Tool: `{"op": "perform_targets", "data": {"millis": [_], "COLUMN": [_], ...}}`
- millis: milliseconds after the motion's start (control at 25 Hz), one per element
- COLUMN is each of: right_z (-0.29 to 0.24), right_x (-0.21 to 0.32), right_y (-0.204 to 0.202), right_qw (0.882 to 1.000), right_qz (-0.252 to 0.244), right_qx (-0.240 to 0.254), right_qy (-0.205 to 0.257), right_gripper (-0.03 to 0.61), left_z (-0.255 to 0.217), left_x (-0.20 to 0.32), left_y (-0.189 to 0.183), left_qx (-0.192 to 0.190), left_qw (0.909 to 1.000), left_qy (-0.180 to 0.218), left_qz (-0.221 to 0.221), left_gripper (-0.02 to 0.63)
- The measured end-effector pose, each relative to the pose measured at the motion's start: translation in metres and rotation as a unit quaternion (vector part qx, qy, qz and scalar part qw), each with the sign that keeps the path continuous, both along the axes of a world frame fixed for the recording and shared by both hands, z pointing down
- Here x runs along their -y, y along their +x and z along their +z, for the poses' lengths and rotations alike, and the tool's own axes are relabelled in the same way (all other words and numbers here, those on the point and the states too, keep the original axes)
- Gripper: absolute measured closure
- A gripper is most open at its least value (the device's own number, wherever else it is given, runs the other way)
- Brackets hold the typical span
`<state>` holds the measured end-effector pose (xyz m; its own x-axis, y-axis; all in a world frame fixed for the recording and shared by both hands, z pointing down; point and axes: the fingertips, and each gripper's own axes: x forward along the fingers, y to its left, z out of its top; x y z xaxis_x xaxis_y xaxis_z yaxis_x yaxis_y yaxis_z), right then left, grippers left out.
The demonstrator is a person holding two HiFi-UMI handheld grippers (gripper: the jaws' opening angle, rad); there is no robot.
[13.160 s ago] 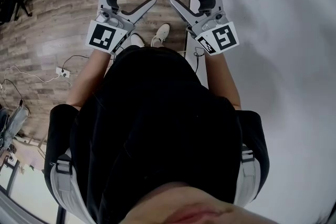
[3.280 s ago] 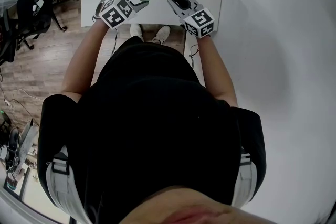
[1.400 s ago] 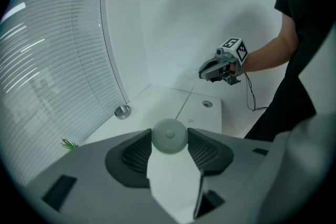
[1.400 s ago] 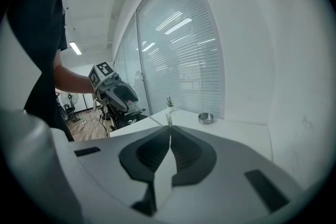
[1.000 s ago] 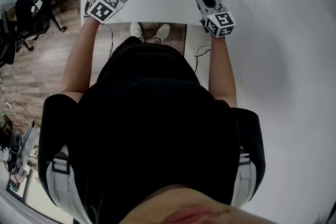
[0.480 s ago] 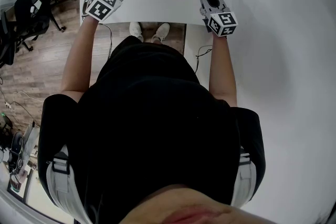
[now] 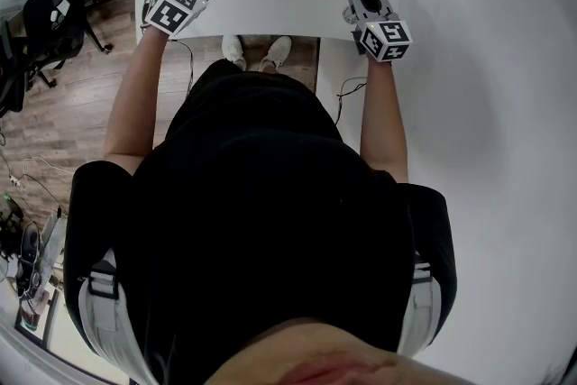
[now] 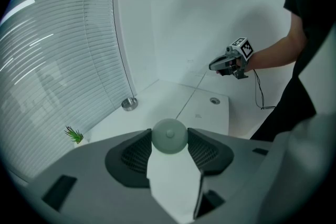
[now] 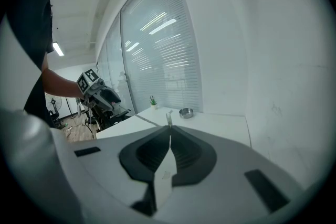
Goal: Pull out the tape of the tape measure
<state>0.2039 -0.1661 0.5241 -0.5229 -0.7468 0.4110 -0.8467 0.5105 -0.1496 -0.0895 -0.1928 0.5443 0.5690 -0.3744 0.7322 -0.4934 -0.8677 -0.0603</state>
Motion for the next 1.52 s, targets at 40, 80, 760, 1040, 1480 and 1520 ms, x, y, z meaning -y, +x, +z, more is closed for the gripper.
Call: {"op": "perform_targets", "data": {"millis": [40,80,760,1040,1480,1520], "right_z": [0.001,0.002,0.031,0.054,0.107,0.113], "right_x": [-0.001,-0.002,-0.015,-0.021,-0.014,-0.012], "right_y": [0.000,0.000,-0.011,-0.020,-0.042,-0.042], "right_qw": [1.000,1.000,1.000,0.998,0.994,0.994], "right_qz": [0.000,0.000,-0.006,-0.018,-0.021,-0.021], "right_qx": [0.000,0.000,0.000,-0.014,-0.024,-0.025], "right_qy": [-0.001,-0.002,-0.029,-0.052,-0.100,-0.106], "right_gripper": [0.569,0.568,0.568,0.568,0.568,0.568], "left_z": [0.001,0.003,0.035,0.055,0.109,0.113], "left_x": [-0.001,-0.003,-0.017,-0.022,-0.017,-0.016], "left_y": [0.001,0.002,0.002,-0.009,-0.030,-0.031], "left_qx": [-0.003,-0.003,0.004,0.008,0.028,0.030], "left_qw": [1.0000,1.0000,0.9998,0.9993,0.9982,0.9980], "left_qy": [0.000,-0.001,-0.018,-0.032,-0.049,-0.050], "left_qz": [0.000,0.001,-0.005,-0.019,-0.021,-0.022], "left_gripper": [0.388,0.388,0.388,0.388,0.388,0.388]}}
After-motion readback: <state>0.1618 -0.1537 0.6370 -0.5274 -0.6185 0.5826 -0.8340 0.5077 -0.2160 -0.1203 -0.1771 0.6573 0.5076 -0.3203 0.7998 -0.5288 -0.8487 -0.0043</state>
